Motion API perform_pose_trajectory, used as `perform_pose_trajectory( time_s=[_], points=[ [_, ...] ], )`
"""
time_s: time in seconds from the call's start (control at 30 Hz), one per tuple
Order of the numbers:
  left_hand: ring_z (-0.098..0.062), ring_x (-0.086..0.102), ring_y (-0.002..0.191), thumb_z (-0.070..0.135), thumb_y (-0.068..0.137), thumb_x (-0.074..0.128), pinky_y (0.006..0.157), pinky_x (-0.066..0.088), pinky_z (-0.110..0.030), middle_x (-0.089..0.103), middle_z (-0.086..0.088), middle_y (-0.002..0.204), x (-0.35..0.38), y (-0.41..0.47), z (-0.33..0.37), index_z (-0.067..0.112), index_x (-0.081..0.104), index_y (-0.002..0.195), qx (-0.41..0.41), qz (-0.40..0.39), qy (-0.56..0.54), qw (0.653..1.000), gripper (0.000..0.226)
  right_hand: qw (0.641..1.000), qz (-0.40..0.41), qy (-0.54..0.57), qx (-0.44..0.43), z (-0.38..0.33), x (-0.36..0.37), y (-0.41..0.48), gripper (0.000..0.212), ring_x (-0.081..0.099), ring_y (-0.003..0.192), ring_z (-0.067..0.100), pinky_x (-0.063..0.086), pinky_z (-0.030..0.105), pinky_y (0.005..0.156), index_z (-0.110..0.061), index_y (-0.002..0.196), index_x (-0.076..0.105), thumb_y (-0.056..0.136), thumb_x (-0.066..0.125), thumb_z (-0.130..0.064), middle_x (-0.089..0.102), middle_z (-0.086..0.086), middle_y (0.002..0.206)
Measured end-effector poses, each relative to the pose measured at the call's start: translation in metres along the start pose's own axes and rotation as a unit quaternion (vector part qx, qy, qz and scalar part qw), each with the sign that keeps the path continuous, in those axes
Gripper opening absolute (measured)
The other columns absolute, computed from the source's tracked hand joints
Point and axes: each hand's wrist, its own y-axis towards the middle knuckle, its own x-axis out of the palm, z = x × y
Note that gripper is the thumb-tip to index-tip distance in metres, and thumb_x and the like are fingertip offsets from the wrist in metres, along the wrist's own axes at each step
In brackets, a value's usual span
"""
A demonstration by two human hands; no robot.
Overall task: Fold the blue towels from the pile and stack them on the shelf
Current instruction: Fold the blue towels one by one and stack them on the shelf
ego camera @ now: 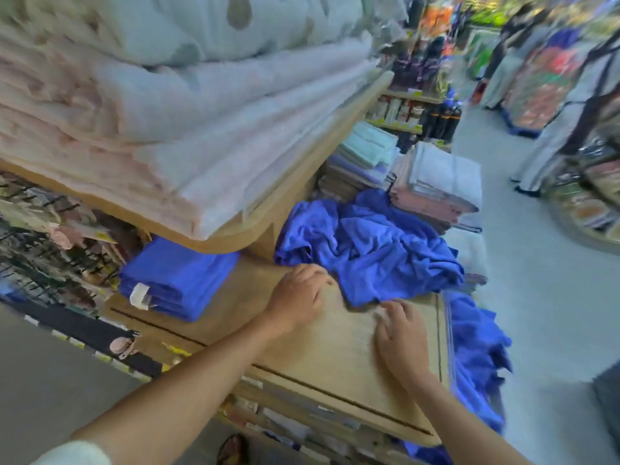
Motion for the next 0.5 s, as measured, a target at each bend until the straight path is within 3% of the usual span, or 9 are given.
perform_pose_trajectory(
  time_s=[0.07, 0.2, 0.43, 0.5],
  points=[
    [-0.024, 0.056, 0.115, 0.016, 0.081, 0.047, 0.1, 0.046, -0.041, 0.062, 0.001, 0.125, 0.012, 0.026, 0.019, 0.021, 0.067, 0.12, 0.002, -0.004, 0.0, 1.0, 0.044, 0.999, -0.003, -0.043, 0.002, 0.004, 0.003, 0.0, 0.026, 0.06, 0.108, 0.033, 0.048, 0.044, 0.097, -0.008, 0.114, 0.07, 0.088, 0.068, -0.011, 0.065, 0.012, 0.116],
    [-0.025, 0.053, 0.122, 0.02, 0.09, 0.059, 0.1, 0.045, -0.041, 0.058, 0.001, 0.134, 0.027, 0.085, 0.04, 0.022, 0.056, 0.136, -0.021, -0.026, 0.007, 0.999, 0.046, 0.997, -0.009, -0.077, -0.009, 0.007, 0.013, -0.002, 0.03, 0.058, 0.109, 0.027, 0.047, 0.041, 0.096, -0.017, 0.112, 0.069, 0.083, 0.063, -0.022, 0.065, 0.004, 0.115],
    [-0.025, 0.053, 0.118, 0.053, 0.089, 0.065, 0.091, 0.05, -0.041, 0.06, 0.003, 0.123, 0.048, 0.151, 0.055, 0.031, 0.056, 0.132, -0.004, -0.082, 0.123, 0.989, 0.048, 0.998, 0.01, -0.068, -0.007, 0.013, 0.02, -0.002, 0.024, 0.052, 0.11, 0.02, 0.045, 0.037, 0.095, -0.026, 0.107, 0.06, 0.085, 0.051, -0.03, 0.057, -0.007, 0.114],
    [-0.023, 0.053, 0.117, 0.054, 0.092, 0.062, 0.088, 0.05, -0.04, 0.06, 0.006, 0.121, 0.052, 0.157, 0.055, 0.037, 0.062, 0.129, 0.01, -0.094, 0.142, 0.985, 0.041, 0.998, 0.012, -0.068, -0.003, 0.014, 0.02, -0.001, 0.024, 0.052, 0.113, 0.02, 0.045, 0.037, 0.097, -0.026, 0.107, 0.06, 0.086, 0.05, -0.031, 0.057, -0.007, 0.115]
  ],
)
